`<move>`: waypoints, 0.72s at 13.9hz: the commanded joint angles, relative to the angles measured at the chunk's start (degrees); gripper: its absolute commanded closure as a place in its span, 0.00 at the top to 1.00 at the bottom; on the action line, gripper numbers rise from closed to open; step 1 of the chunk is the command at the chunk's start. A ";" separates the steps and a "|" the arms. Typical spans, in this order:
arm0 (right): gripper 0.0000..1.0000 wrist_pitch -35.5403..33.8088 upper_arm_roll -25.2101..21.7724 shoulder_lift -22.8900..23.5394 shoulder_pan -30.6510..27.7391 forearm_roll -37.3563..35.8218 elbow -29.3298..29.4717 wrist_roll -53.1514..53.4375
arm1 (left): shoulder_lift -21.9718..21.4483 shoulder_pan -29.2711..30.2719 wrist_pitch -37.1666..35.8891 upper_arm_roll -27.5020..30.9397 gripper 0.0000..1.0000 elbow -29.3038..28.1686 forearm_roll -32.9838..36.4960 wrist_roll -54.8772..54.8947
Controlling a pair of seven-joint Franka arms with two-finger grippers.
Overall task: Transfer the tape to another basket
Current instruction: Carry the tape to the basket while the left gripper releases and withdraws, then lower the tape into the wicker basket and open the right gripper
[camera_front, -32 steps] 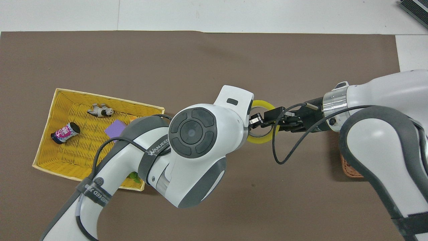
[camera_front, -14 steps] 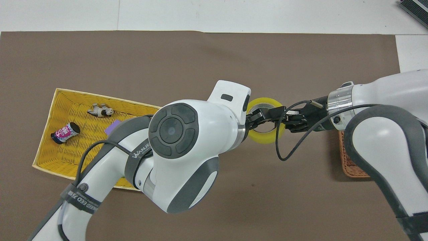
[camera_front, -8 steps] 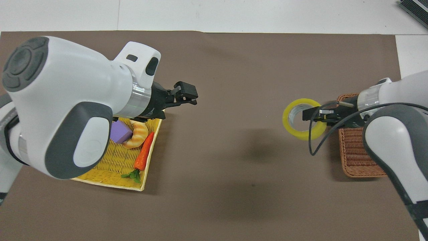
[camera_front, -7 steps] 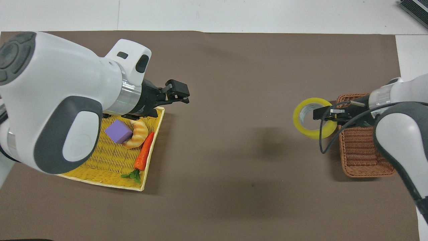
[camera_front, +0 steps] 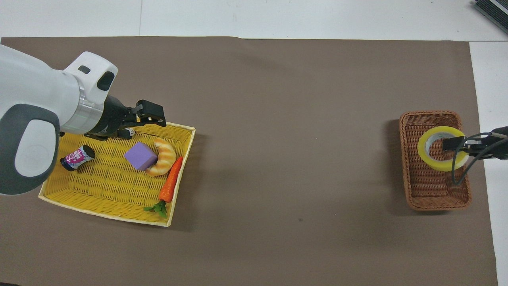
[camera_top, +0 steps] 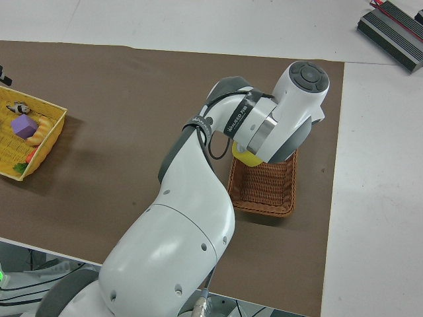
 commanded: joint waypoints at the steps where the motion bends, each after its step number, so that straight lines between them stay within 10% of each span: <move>1: 0.00 1.23 1.15 0.19 -0.51 -0.14 -0.73 -0.69 | -2.17 2.09 -0.66 -0.61 1.00 -1.89 4.98 2.69; 10: 0.00 5.26 1.07 0.80 -2.35 7.25 -4.95 -3.85 | -2.78 8.76 -11.45 0.09 1.00 4.09 8.42 19.66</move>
